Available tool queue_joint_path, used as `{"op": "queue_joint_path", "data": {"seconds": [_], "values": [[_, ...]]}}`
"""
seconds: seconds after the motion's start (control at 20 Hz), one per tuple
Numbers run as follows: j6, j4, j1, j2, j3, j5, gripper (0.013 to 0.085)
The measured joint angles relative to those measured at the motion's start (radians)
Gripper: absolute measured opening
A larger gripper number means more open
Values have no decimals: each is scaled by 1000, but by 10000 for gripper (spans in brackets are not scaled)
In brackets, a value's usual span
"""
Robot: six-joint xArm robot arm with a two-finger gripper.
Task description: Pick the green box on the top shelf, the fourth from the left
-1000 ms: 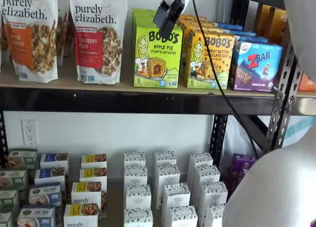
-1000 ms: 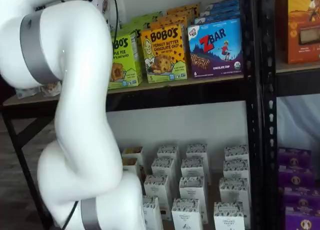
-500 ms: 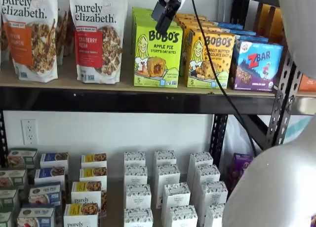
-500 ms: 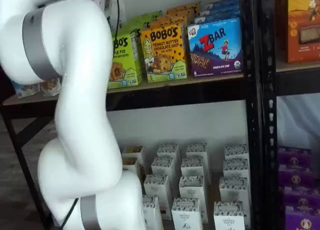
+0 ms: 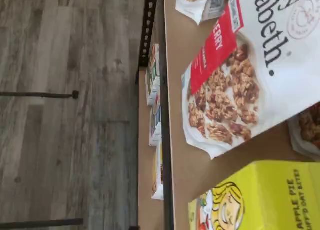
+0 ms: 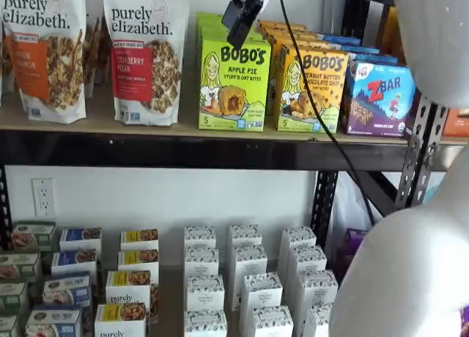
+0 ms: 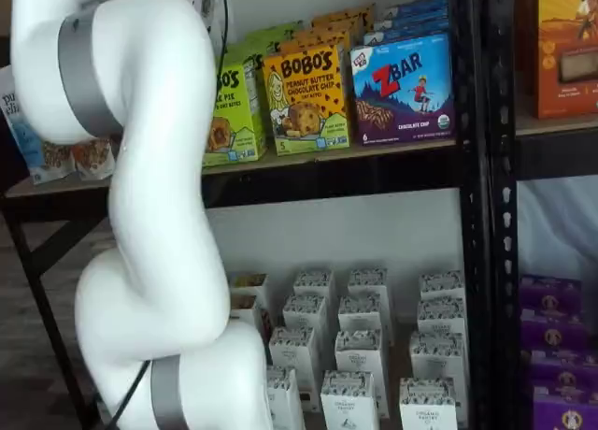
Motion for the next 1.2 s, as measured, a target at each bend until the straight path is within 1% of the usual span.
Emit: {"op": "queue_joint_path", "data": {"seconds": [0.55, 0.75, 1.2], "values": [[-44, -8, -35, 41, -14, -25, 850], [-56, -15, -47, 64, -37, -9, 850], [-67, -52, -48, 81, -36, -9, 850]]}}
